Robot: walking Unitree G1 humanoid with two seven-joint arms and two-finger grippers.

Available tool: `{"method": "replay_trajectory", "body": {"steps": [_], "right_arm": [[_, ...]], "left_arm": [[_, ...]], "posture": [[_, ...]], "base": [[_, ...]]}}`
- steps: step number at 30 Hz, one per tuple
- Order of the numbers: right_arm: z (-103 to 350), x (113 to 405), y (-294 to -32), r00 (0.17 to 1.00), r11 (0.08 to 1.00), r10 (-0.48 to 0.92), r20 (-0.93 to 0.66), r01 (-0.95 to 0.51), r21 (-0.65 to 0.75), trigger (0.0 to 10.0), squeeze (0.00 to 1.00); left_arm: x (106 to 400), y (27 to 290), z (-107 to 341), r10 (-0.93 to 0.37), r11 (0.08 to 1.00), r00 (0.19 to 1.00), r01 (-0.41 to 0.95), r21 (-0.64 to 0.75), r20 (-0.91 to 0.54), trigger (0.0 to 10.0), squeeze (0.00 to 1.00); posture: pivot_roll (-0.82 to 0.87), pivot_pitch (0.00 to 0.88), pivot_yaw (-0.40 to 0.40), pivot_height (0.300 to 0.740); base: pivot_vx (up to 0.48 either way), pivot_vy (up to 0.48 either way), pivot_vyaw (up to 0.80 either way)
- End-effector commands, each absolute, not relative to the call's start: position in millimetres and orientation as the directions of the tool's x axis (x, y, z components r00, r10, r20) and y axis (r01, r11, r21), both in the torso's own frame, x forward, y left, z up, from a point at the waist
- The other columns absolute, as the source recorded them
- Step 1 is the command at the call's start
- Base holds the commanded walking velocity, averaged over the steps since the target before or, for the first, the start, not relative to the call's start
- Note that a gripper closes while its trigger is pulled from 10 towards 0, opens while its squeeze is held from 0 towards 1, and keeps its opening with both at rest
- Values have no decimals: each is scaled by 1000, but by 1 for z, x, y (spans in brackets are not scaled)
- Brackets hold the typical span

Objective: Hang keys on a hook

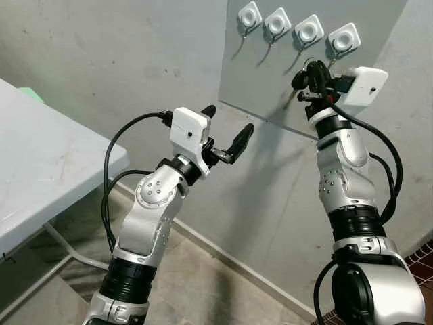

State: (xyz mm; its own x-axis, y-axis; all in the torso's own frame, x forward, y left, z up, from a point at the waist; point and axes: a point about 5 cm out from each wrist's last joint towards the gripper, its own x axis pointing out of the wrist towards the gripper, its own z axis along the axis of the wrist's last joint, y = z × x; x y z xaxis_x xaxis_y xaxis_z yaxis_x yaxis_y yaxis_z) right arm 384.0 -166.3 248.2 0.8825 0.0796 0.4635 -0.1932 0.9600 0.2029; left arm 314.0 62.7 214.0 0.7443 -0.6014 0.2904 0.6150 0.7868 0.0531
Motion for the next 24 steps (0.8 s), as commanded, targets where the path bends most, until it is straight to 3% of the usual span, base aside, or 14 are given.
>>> {"method": "replay_trajectory", "body": {"steps": [1, 12, 24], "right_arm": [[257, 387, -170, 878, 960, 56, 476, -178, 216, 10000, 0], [254, 376, -166, 818, 956, 137, 558, -257, 141, 10000, 0], [254, 375, -175, 819, 958, 75, 568, -217, 186, 10000, 0]], "left_arm": [[312, 61, 221, -610, 780, 732, 622, 67, 303, 10000, 0], [312, 61, 220, -605, 784, 738, 618, 61, 300, 10000, 0], [313, 61, 221, -607, 781, 736, 622, 56, 300, 10000, 0]], "posture": [[32, 0, -50, 702], [31, 0, -50, 702], [27, 0, -44, 702]], "base": [[0, 0, 0], [0, 0, 0], [0, 0, 0]]}}
